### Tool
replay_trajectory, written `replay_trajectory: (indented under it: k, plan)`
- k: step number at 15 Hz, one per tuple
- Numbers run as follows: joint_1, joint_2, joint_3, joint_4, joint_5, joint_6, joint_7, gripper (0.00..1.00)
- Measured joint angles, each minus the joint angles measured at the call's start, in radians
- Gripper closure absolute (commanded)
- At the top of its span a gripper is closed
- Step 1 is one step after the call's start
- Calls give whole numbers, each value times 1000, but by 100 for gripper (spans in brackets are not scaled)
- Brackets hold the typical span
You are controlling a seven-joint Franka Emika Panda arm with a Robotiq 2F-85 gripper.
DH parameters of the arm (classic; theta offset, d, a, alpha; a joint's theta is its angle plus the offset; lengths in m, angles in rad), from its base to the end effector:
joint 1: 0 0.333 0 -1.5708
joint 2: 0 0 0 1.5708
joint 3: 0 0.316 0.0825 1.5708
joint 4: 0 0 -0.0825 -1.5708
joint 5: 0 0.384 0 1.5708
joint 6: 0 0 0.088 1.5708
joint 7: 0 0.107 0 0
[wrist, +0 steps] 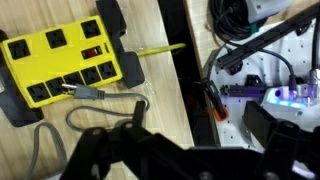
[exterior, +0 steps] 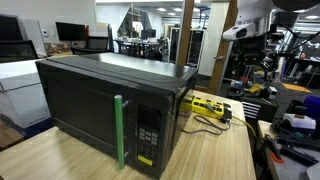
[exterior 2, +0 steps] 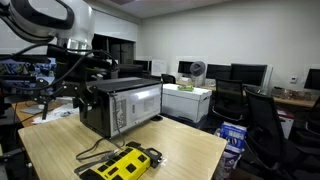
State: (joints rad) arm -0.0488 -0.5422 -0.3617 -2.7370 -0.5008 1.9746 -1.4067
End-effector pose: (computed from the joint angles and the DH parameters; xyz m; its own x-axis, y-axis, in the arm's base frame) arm 0.3012 -0.1520 0.3557 0.2140 0.9438 -0.2520 0.9406 -0.2687 -0.2074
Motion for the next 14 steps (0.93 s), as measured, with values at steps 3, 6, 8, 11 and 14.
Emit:
replay_trajectory:
  k: [3, 6, 8, 11, 14]
  plan:
    - [-25, 66, -18, -45, -59, 173, -112, 0]
    - [-48, 163, -27, -48, -67, 343, -244, 0]
    - [-61, 217, -27, -48, -67, 421, -314, 0]
    - [-84, 295, -19, -47, -71, 503, -396, 0]
    - [-113, 362, -5, -46, -122, 569, -433, 0]
